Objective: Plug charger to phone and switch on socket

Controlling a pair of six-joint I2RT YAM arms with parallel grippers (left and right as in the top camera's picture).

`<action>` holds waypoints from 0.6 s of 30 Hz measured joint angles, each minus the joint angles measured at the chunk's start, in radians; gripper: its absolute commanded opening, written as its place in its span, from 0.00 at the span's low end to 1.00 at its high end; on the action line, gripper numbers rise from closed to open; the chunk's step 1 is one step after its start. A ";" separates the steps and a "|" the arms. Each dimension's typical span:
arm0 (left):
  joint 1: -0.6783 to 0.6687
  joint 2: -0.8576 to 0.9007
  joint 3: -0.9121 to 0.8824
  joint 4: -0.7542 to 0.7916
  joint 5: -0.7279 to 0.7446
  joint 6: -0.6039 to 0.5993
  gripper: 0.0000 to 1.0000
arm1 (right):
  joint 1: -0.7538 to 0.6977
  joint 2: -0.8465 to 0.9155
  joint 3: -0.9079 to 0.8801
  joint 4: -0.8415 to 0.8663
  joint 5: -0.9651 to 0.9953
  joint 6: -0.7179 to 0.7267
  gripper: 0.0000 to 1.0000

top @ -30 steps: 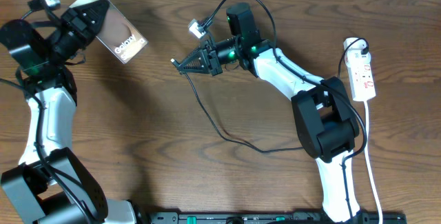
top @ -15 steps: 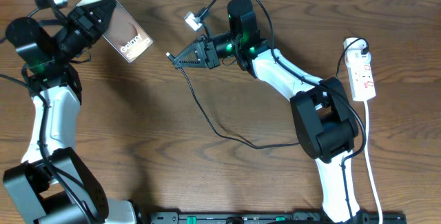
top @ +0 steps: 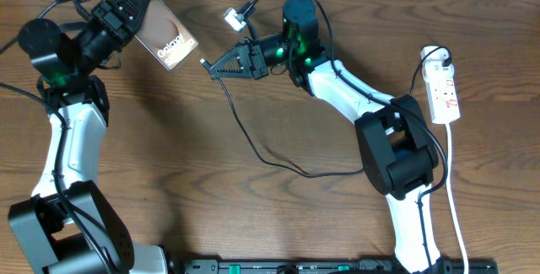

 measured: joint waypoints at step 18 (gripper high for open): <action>-0.020 0.000 0.000 0.000 0.005 -0.026 0.07 | 0.021 0.000 0.000 0.175 -0.018 0.190 0.01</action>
